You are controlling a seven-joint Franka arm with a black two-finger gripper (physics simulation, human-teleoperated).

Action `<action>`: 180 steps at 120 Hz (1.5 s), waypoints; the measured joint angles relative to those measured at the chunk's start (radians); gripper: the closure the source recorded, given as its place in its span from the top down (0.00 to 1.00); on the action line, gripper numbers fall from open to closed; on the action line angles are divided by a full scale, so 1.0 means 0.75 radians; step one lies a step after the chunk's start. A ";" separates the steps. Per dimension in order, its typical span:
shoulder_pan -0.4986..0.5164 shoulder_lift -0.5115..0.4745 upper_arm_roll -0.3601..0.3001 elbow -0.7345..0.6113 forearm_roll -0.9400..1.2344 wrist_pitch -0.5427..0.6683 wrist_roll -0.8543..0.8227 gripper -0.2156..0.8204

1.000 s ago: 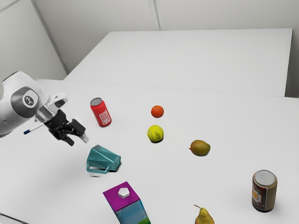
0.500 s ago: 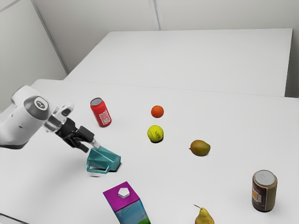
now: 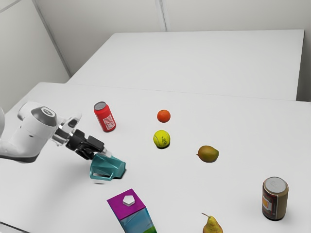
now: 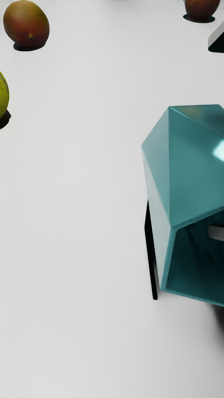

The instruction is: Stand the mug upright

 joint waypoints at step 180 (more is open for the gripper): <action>-0.065 -0.008 -0.251 0.265 0.277 0.082 0.139 0.07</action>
